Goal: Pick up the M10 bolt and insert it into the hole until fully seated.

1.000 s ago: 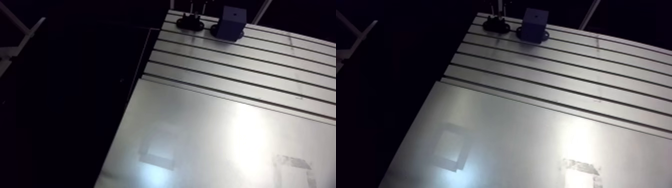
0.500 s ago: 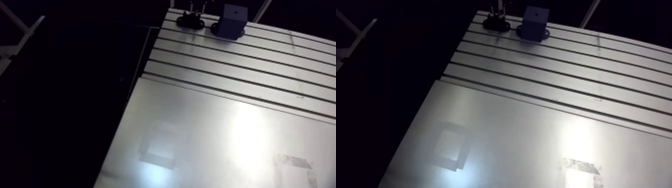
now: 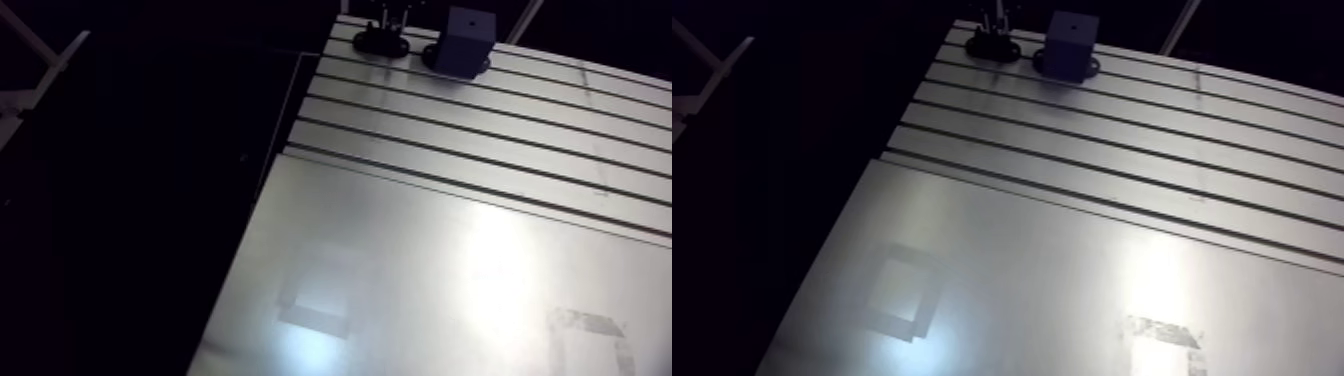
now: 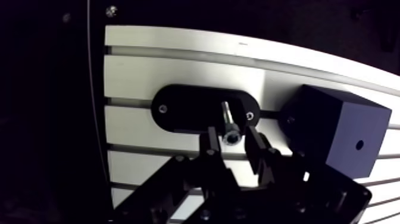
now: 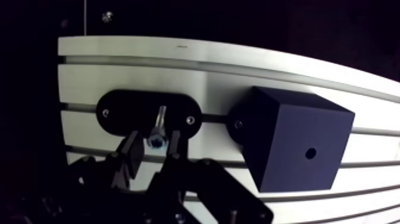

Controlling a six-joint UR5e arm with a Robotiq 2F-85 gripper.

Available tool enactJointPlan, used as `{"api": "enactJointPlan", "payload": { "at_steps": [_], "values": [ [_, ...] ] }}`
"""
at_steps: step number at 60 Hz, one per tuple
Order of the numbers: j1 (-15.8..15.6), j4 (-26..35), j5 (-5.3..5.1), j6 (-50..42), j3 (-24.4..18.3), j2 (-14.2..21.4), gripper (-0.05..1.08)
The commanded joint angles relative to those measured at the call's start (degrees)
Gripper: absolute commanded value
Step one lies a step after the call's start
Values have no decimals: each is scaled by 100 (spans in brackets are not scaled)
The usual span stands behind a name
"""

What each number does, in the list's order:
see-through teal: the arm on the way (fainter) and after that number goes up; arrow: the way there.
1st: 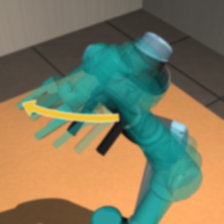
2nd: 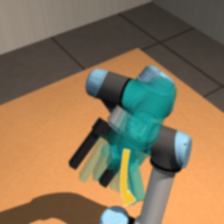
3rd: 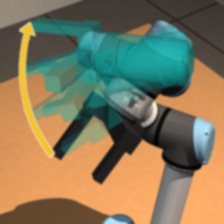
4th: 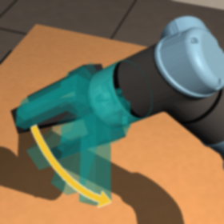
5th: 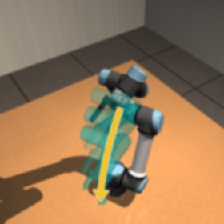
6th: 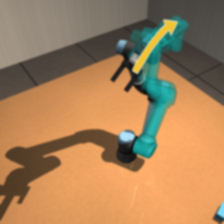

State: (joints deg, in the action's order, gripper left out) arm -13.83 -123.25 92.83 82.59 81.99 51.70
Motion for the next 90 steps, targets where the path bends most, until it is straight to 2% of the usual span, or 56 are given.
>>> {"api": "enactJointPlan", "payload": {
  "at_steps": [1,11,31,55,77,79,90],
  "values": [
    [-6,7,-6,6,5,-7,62],
    [2,7,-6,-2,-13,-7,67],
    [3,7,-6,7,-21,-15,68],
    [3,24,-6,7,-48,-7,80],
    [3,33,-15,16,-83,18,84],
    [3,73,-22,16,-193,88,89],
    [4,191,-34,51,-285,159,93]
  ]
}}
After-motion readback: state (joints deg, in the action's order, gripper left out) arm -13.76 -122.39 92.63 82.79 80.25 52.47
